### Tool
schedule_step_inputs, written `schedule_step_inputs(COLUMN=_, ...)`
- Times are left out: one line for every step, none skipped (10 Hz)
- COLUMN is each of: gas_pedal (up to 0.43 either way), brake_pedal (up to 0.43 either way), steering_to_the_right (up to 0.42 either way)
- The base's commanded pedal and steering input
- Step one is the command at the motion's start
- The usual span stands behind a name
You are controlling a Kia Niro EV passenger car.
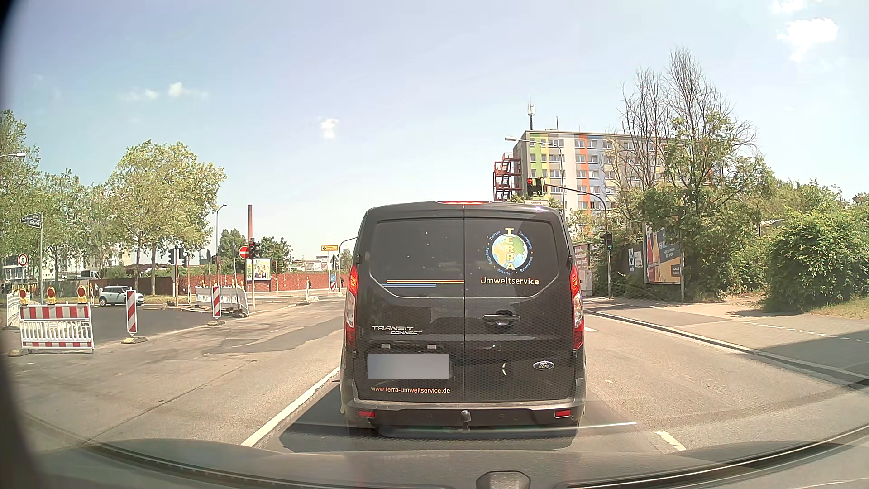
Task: Follow the waypoints while adhering to traffic rules and regulations
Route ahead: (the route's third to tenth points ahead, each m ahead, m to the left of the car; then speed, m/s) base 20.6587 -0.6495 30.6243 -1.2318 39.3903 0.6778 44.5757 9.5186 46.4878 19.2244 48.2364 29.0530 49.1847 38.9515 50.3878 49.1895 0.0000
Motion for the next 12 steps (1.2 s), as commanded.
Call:
schedule_step_inputs(gas_pedal=0.000, brake_pedal=0.311, steering_to_the_right=-0.018)
schedule_step_inputs(gas_pedal=0.000, brake_pedal=0.311, steering_to_the_right=-0.018)
schedule_step_inputs(gas_pedal=0.000, brake_pedal=0.305, steering_to_the_right=-0.018)
schedule_step_inputs(gas_pedal=0.000, brake_pedal=0.311, steering_to_the_right=-0.018)
schedule_step_inputs(gas_pedal=0.000, brake_pedal=0.311, steering_to_the_right=-0.018)
schedule_step_inputs(gas_pedal=0.000, brake_pedal=0.311, steering_to_the_right=-0.018)
schedule_step_inputs(gas_pedal=0.000, brake_pedal=0.305, steering_to_the_right=-0.018)
schedule_step_inputs(gas_pedal=0.000, brake_pedal=0.305, steering_to_the_right=-0.018)
schedule_step_inputs(gas_pedal=0.000, brake_pedal=0.311, steering_to_the_right=-0.018)
schedule_step_inputs(gas_pedal=0.000, brake_pedal=0.305, steering_to_the_right=-0.018)
schedule_step_inputs(gas_pedal=0.000, brake_pedal=0.305, steering_to_the_right=-0.018)
schedule_step_inputs(gas_pedal=0.000, brake_pedal=0.305, steering_to_the_right=-0.018)
